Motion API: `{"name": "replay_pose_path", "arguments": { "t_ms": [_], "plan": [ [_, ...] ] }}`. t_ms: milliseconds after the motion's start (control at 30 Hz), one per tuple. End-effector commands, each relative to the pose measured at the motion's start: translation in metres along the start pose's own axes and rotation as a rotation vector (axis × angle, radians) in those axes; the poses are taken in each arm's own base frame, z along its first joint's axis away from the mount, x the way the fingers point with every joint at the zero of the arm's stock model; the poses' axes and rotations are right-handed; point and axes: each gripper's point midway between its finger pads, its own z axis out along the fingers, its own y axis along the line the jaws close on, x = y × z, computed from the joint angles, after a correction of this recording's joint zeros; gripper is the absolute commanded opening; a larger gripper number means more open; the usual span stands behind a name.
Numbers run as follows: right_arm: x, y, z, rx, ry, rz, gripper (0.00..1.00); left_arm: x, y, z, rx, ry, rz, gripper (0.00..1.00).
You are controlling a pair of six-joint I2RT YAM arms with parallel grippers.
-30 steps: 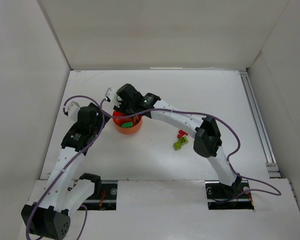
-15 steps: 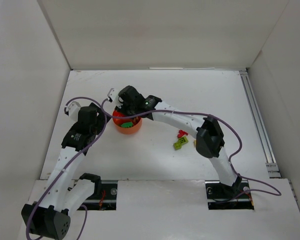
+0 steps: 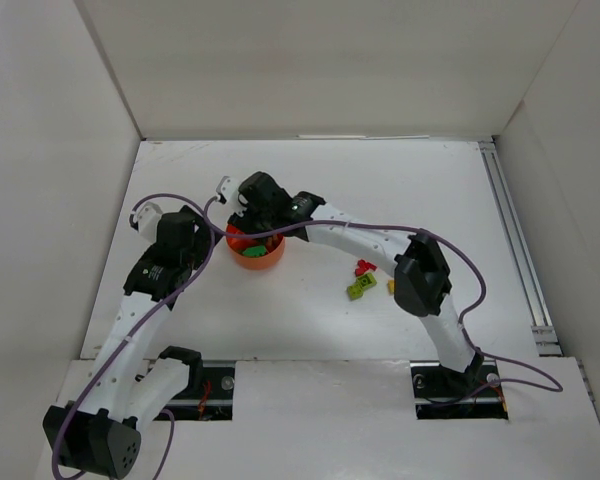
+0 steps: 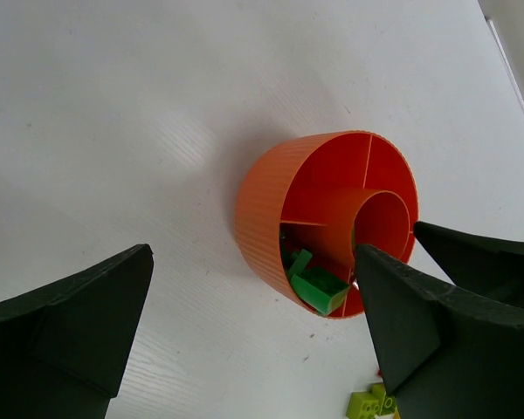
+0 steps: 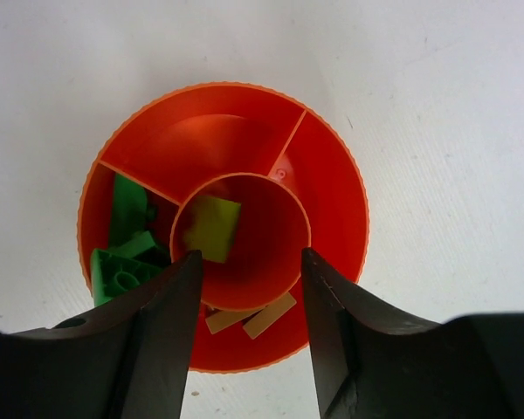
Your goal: Sort the legos into containers by color
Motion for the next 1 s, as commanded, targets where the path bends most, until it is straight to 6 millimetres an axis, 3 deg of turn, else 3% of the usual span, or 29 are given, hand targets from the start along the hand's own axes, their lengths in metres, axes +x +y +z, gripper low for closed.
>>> {"name": "replay_pose_path", "arguments": {
  "t_ms": [0, 167, 367, 533, 567, 633, 667, 700, 733, 767, 800, 833, 867, 900, 933, 967],
  "plan": [
    [-0.031, -0.010, -0.031, 0.020, -0.095, 0.026, 0.54, -0.002, -0.002, 0.002, 0.014, -0.013, 0.007, 1.00],
    [-0.041, -0.013, -0.041, 0.028, -0.126, 0.029, 0.54, -0.002, -0.002, 0.002, 0.014, -0.013, 0.017, 1.00],
    [-0.062, -0.038, -0.077, 0.114, -0.192, 0.087, 0.54, -0.004, -0.012, -0.003, 0.062, -0.007, 0.036, 1.00],
    [-0.053, -0.071, -0.104, 0.136, -0.228, 0.251, 0.69, -0.010, -0.037, -0.016, 0.180, 0.006, 0.096, 1.00],
    [-0.033, -0.083, -0.101, 0.147, -0.199, 0.290, 0.69, -0.011, -0.045, -0.018, 0.217, 0.003, 0.110, 1.00],
    [-0.026, -0.098, -0.124, 0.162, -0.235, 0.370, 0.69, 0.002, -0.056, -0.018, 0.278, 0.055, 0.177, 1.00],
    [0.005, -0.108, -0.121, 0.177, -0.186, 0.410, 0.72, 0.007, -0.070, -0.025, 0.328, 0.073, 0.214, 1.00],
    [0.006, -0.115, -0.144, 0.196, -0.223, 0.459, 0.74, 0.014, -0.077, -0.028, 0.352, 0.095, 0.253, 1.00],
    [0.018, -0.122, -0.152, 0.226, -0.219, 0.486, 0.75, 0.025, -0.083, -0.025, 0.358, 0.127, 0.300, 1.00],
    [0.033, -0.132, -0.161, 0.276, -0.205, 0.518, 0.81, 0.045, -0.101, -0.039, 0.431, 0.165, 0.406, 1.00],
    [0.069, -0.141, -0.163, 0.322, -0.143, 0.567, 0.82, 0.057, -0.109, -0.045, 0.460, 0.181, 0.465, 1.00],
    [0.077, -0.148, -0.187, 0.359, -0.162, 0.608, 0.82, 0.072, -0.118, -0.051, 0.490, 0.200, 0.529, 1.00],
    [0.092, -0.153, -0.196, 0.392, -0.148, 0.635, 0.84, 0.094, -0.126, -0.053, 0.522, 0.240, 0.614, 1.00],
    [0.125, -0.161, -0.202, 0.440, -0.100, 0.684, 0.85, 0.126, -0.142, -0.080, 0.622, 0.279, 0.715, 1.00],
    [0.133, -0.164, -0.224, 0.466, -0.115, 0.709, 0.85, 0.142, -0.151, -0.090, 0.692, 0.279, 0.815, 1.00],
    [0.146, -0.166, -0.233, 0.489, -0.104, 0.742, 0.90, 0.167, -0.151, -0.091, 0.717, 0.310, 0.903, 1.00]
  ]
}}
